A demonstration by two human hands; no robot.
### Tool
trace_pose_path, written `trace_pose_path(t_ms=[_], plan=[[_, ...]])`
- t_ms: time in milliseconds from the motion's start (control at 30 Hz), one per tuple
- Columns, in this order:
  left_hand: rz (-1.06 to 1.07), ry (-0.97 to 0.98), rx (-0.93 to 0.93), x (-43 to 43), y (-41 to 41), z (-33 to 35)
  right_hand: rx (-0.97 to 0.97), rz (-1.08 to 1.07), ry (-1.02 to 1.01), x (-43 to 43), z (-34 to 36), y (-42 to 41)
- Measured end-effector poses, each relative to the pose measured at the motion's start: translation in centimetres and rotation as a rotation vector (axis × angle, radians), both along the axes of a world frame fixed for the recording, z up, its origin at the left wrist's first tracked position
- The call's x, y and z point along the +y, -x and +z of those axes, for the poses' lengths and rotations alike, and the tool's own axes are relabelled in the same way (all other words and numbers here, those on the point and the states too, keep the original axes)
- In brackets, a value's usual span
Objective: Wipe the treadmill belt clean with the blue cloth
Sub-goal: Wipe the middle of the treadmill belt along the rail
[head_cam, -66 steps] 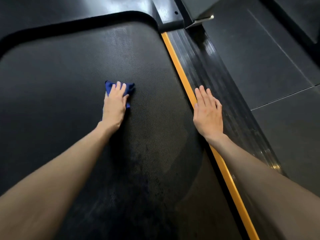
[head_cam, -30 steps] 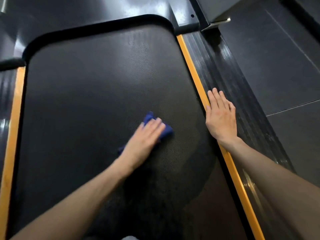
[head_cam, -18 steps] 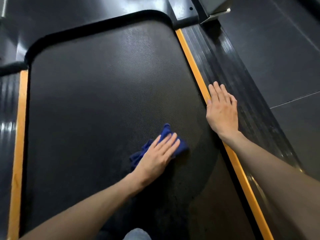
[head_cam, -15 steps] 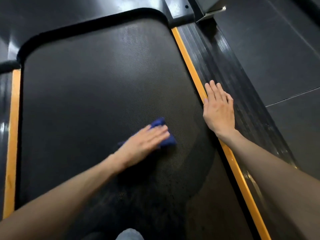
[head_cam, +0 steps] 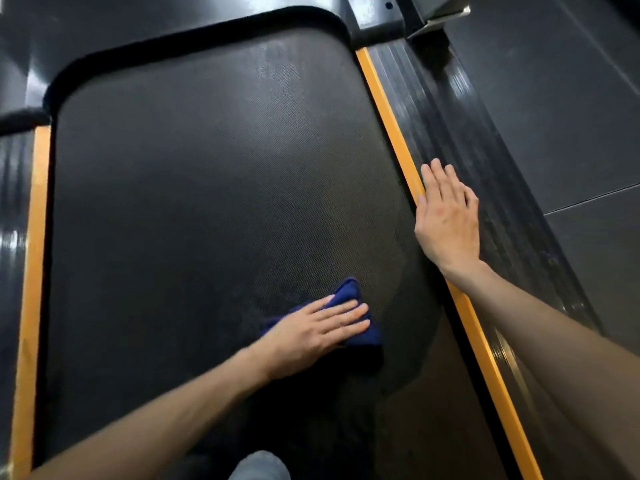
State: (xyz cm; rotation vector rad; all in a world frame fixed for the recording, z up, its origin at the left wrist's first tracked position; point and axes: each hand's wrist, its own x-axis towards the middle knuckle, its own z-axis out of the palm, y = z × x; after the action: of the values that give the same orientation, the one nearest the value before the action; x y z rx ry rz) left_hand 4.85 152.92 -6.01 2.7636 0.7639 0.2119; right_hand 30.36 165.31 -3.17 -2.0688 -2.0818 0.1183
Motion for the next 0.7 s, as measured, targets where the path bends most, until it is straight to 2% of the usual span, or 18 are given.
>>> trace_pose_path(t_ms=[67,200,300,367,467,500,600,633,700], plan=[[0.041,-0.016,-0.008,3.5,1.5,-0.5,0.005,0.004,0.004,0.0,0.1,-0.1],[0.527,-0.066,-0.013,12.2,4.1,-1.4,0.012,0.010,0.007,0.0,0.2,0.0],[0.841,-0.026,-0.004,16.7,5.9,-0.3,0.014,0.011,0.012,0.0,0.2,0.0],[0.943,0.017,-0.039,17.3,4.8,0.3,0.019,0.006,0.007,0.1,0.0,-0.1],[0.760,0.041,-0.096,14.0,-2.0,1.0,0.028,-0.005,0.009,0.2,0.1,-0.2],[0.604,0.078,-0.074,11.5,-4.6,0.9,0.028,-0.006,0.009,0.2,0.1,-0.2],[-0.088,0.233,-0.076,1.9,-8.9,1.2,0.029,-0.002,-0.006,0.1,0.1,-0.2],[-0.230,0.213,-0.027,0.5,-8.3,1.3,0.034,0.000,-0.008,0.0,0.2,-0.2],[-0.336,0.128,-0.021,2.1,-6.7,0.6,0.033,0.003,-0.009,0.0,0.2,-0.2]])
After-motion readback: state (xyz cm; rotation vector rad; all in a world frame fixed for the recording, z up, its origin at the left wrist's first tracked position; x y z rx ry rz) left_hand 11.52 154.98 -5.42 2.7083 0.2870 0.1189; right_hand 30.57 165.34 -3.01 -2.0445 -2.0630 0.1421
